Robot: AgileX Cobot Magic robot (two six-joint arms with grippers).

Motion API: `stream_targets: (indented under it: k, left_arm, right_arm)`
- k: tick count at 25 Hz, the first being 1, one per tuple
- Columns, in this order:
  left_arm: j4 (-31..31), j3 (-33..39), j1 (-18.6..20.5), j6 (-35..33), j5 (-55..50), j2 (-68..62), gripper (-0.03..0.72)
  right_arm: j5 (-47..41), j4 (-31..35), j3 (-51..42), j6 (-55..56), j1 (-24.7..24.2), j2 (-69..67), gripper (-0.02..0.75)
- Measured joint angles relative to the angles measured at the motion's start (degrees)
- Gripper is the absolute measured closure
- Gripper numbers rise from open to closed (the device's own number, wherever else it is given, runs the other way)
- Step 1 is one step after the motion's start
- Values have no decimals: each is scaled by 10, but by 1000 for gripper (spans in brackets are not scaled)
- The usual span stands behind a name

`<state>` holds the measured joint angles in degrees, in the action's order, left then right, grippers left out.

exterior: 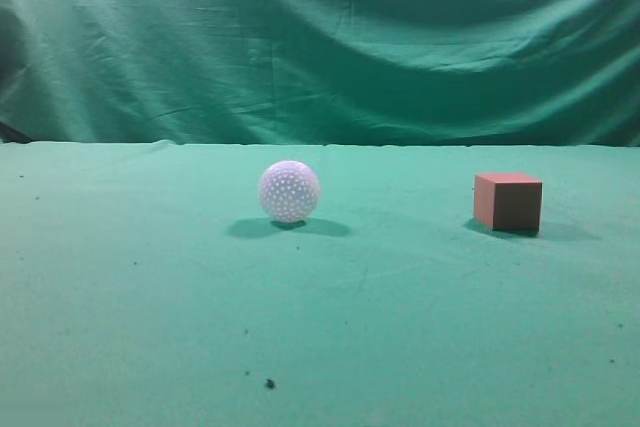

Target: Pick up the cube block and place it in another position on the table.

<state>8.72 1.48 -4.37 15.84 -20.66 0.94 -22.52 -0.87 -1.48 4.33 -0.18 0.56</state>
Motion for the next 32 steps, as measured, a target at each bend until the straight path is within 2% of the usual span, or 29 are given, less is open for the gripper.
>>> stream_targets:
  k: [22,24,27,30,32]
  left_arm:
    - [0,0,0,0,0,0,426]
    - [0,0,0,0,0,0,426]
    - [0,0,0,0,0,0,426]
    - [0,0,0,0,0,0,426]
    - [0,0,0,0,0,0,426]
  right_arm:
    - [11,2,0,1,0,0,738]
    - [53,49,-1,31,0,0,738]
    - [188,112,-2,61,0,0,738]
    - [314,118,-2,64,0,0,738]
    - [314,119,11,59,0,-4,738]
